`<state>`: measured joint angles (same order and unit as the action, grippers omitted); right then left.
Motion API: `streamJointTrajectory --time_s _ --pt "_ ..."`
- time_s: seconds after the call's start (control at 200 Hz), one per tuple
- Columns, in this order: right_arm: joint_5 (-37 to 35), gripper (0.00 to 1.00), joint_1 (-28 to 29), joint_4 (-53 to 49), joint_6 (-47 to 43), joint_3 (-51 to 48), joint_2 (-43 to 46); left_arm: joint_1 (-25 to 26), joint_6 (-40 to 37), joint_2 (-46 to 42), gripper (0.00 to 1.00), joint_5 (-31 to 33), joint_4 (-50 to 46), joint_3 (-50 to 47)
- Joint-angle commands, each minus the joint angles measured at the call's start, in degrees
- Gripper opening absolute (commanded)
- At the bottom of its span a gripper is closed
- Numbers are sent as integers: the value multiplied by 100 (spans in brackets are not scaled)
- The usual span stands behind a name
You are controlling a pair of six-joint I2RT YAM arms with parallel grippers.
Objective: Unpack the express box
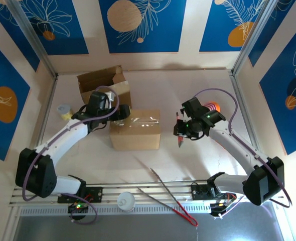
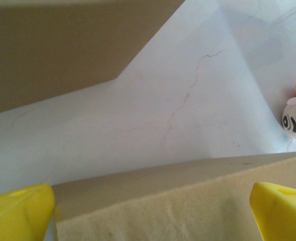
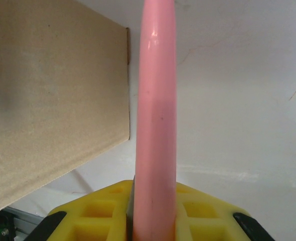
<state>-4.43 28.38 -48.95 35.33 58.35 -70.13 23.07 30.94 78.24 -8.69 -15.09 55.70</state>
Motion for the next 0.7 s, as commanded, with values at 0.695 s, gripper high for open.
streamJointTrajectory --time_s 0.695 --pt "189 0 244 185 795 -751 878 57 -734 226 100 521 -269 866"
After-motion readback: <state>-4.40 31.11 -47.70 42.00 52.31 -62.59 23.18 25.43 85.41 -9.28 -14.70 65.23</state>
